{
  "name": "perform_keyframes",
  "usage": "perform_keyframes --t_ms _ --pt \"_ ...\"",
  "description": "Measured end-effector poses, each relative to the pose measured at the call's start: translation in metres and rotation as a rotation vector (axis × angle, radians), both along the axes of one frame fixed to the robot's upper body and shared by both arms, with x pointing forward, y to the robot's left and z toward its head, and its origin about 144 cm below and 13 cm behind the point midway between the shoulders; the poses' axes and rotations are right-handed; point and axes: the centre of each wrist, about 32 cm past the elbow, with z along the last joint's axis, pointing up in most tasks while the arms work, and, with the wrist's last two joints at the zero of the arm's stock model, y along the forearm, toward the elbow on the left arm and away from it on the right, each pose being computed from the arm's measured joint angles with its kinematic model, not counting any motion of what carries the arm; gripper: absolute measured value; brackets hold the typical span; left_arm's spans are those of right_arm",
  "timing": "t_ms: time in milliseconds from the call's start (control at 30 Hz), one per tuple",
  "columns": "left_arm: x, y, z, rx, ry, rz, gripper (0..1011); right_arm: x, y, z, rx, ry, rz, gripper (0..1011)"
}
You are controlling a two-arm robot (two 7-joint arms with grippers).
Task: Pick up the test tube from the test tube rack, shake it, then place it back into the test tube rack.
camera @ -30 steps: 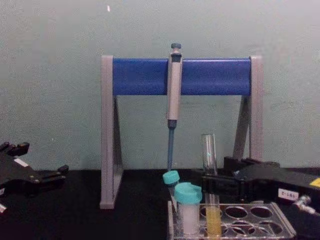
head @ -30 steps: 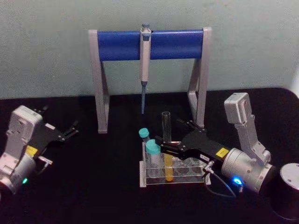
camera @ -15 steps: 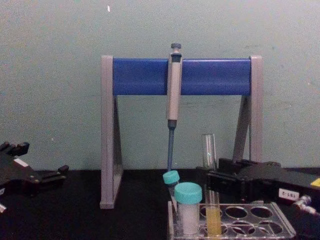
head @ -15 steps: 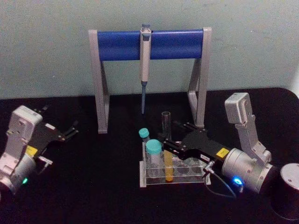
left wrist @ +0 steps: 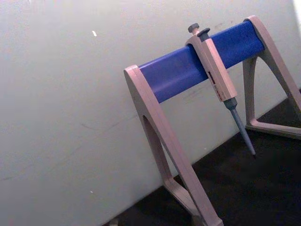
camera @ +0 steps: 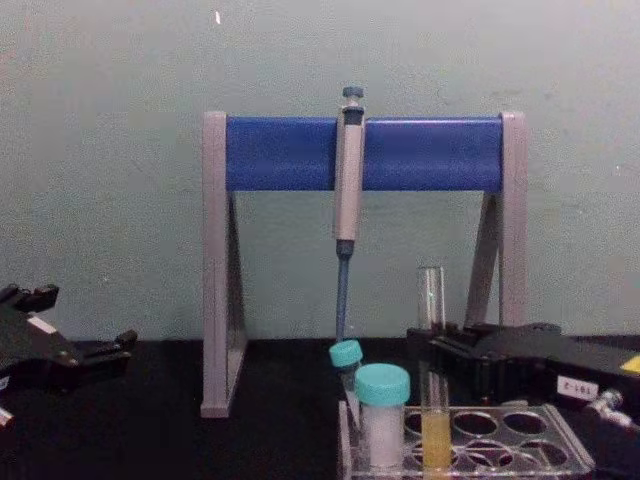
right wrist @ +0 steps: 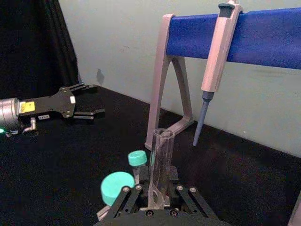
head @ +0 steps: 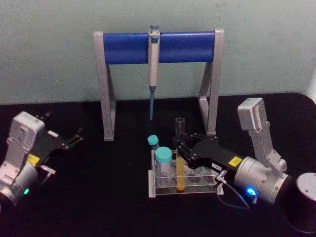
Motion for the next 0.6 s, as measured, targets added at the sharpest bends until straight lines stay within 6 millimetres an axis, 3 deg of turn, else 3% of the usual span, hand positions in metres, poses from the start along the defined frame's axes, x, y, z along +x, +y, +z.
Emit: perform_keyframes --t_ms 600 --pt "0.0000 0.0000 0.0000 0.000 0.000 0.000 1001 -0.0004 -0.0001 -0.0005 0.002 -0.002 0.002 235"
